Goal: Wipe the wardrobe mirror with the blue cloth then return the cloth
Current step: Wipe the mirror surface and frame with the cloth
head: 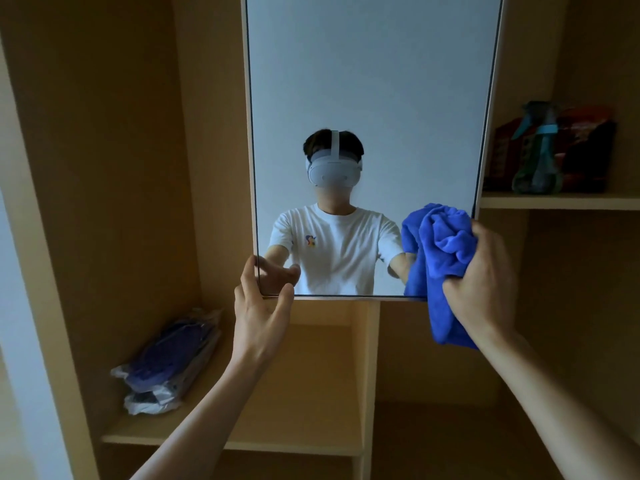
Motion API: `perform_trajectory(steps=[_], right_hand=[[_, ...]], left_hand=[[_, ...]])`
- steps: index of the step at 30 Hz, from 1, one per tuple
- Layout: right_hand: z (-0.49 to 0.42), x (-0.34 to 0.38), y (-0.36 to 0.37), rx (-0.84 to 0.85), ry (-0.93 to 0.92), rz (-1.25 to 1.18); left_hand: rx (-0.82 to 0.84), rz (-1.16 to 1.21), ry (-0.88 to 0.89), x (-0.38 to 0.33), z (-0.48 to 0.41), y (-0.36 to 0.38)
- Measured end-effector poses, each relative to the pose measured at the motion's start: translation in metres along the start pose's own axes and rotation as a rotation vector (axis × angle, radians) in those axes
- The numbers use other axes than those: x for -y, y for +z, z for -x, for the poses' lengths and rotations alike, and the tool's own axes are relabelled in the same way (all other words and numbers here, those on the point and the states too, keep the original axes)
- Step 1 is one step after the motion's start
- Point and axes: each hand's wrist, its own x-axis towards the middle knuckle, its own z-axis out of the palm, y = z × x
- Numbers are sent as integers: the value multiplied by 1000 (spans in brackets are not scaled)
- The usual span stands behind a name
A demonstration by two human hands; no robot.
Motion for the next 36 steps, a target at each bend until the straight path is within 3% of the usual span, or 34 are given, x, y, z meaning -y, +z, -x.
perform_trajectory(steps=[7,12,19,31,36], right_hand=[[-7,0,8,172,-91,215],[-2,30,11,165,-325,210],[-20,67,17,175,-446,212],[-142,155,8,288,-375,65],[-210,188,-6,401,-351,21]], left_hand=[[-46,26,3,-8,-7,1],[-64,25,100,-17,-17,4],[-71,51,157,-39,-46,-3],[-56,32,173,-154,-131,-37],[-113,-135,245,-212,-158,-59]])
